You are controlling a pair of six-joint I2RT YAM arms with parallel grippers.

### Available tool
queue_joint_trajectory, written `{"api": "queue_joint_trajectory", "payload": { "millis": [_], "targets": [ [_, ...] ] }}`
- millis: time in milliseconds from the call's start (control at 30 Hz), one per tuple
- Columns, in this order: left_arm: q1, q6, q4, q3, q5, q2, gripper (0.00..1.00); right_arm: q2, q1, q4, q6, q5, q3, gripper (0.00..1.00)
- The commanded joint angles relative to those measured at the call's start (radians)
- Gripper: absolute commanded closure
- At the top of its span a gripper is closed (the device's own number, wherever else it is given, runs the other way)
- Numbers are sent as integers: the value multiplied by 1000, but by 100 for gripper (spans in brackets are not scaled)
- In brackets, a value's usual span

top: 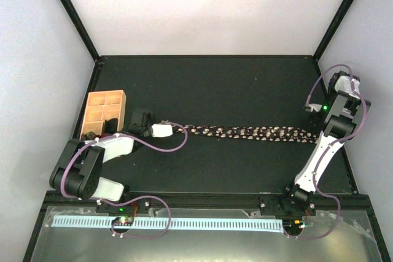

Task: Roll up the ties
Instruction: Flatten out the tie at the center of the board, then adjust the tie at the center of the board.

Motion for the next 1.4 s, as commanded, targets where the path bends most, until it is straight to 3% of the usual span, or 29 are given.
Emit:
{"api": "queue_joint_trajectory", "payload": {
  "millis": [0,67,200,467,633,700,900,1033,1167,1367],
  "targets": [
    [11,-51,-235,80,-35,-54,41,-49,-6,44,26,19,61,34],
    [29,-89,-369,136,26,-95,21,-86,-9,50,27,8,66,31],
    [35,-164,-473,204,88,-179,3,-195,-3,110,31,-45,19,19],
    [53,-553,-571,514,131,-80,1,-422,168,258,102,-188,-259,20],
    [128,-824,-430,594,314,-123,1,-484,286,298,144,-270,-370,23],
    [134,-925,-356,570,307,-125,1,-483,334,324,161,-272,-424,26],
    [170,-882,-636,793,444,16,1,-439,389,441,184,-200,-553,31],
    [169,-828,-640,796,488,45,1,-413,386,541,158,-78,-640,32],
    [135,-614,-694,740,564,40,1,-418,358,574,104,-4,-700,33],
    [81,-346,-908,724,542,138,1,-432,227,560,-5,85,-691,36]
  ]
}}
